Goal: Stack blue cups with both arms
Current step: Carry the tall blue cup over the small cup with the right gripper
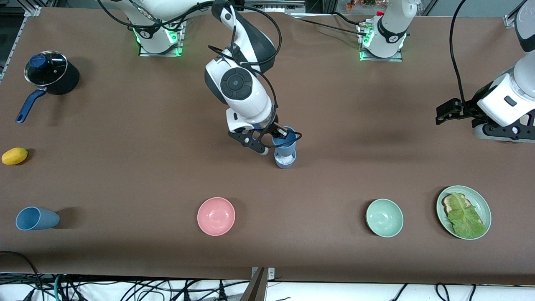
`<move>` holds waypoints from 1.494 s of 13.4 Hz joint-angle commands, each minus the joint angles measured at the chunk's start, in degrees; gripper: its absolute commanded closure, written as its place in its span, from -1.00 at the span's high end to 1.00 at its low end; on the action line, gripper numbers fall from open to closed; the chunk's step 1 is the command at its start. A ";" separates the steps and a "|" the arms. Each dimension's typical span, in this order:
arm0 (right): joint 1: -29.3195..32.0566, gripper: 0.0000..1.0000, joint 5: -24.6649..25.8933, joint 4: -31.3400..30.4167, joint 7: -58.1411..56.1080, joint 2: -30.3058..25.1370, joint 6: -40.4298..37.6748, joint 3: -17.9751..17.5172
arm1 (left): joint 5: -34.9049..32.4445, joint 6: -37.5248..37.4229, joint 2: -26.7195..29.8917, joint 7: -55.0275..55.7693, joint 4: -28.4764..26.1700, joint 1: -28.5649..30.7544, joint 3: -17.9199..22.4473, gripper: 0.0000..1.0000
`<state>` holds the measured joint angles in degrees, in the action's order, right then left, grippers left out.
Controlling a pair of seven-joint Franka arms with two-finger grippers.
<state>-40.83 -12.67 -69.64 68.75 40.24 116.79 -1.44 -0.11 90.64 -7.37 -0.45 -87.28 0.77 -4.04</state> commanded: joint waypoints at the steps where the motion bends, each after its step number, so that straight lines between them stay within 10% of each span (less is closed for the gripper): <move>1: -0.56 -1.00 -0.34 2.31 0.77 1.86 0.80 0.56 | 0.99 1.03 1.13 -1.31 -1.49 0.02 0.35 1.00; 20: -0.30 -1.00 -0.25 1.79 0.06 3.45 3.97 0.74 | 3.17 1.03 1.13 -0.52 -1.22 -0.77 0.18 1.00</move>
<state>-40.74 -12.66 -69.62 68.71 42.59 121.06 -0.72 0.65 90.84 -7.37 -0.45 -87.30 0.34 -4.16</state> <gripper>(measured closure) 0.943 0.000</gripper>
